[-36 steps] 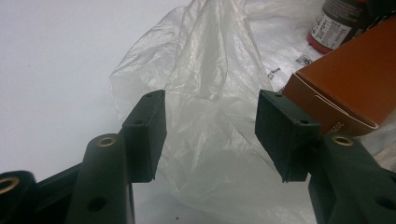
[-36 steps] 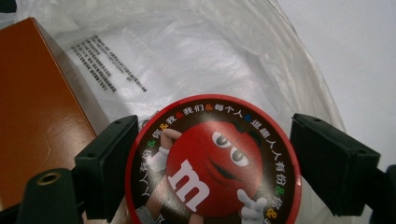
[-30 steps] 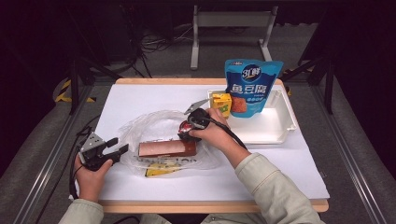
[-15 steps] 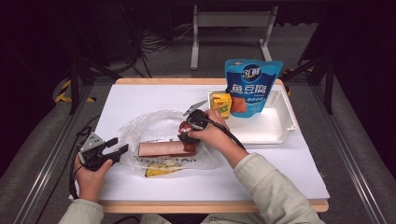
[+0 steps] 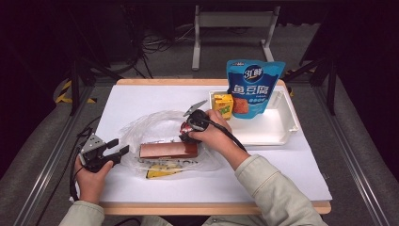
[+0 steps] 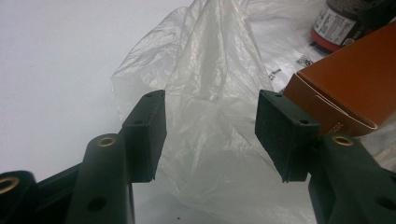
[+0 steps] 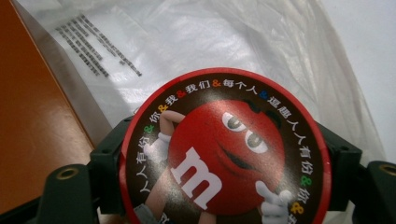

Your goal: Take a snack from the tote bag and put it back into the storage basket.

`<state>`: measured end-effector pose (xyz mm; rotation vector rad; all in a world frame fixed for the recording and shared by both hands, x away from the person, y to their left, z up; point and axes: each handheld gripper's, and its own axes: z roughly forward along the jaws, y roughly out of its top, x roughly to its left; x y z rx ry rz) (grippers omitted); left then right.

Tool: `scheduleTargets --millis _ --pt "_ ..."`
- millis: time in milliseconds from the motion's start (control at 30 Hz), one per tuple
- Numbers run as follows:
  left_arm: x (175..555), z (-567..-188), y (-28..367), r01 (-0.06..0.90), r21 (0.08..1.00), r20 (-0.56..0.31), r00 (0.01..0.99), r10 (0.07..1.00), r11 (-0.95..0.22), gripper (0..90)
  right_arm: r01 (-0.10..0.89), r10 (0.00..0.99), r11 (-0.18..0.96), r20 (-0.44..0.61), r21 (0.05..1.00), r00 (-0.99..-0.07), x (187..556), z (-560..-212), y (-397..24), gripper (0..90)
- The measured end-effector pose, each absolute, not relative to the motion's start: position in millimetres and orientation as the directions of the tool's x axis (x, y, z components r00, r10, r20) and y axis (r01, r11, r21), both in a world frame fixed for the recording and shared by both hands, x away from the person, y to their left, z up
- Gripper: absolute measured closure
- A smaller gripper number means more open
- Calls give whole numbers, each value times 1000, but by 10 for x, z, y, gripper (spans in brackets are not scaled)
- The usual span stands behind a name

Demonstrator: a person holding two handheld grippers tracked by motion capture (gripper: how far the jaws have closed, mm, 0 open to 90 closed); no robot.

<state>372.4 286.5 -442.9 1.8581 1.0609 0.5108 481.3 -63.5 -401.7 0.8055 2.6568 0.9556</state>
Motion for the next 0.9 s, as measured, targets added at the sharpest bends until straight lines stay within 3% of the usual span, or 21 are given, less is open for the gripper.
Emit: scheduleTargets --millis 900 --pt "3719 -4423 2873 457 863 -77 540 838 -215 440 379 538 598 -3 706 -843 4707 -3505 -623 252"
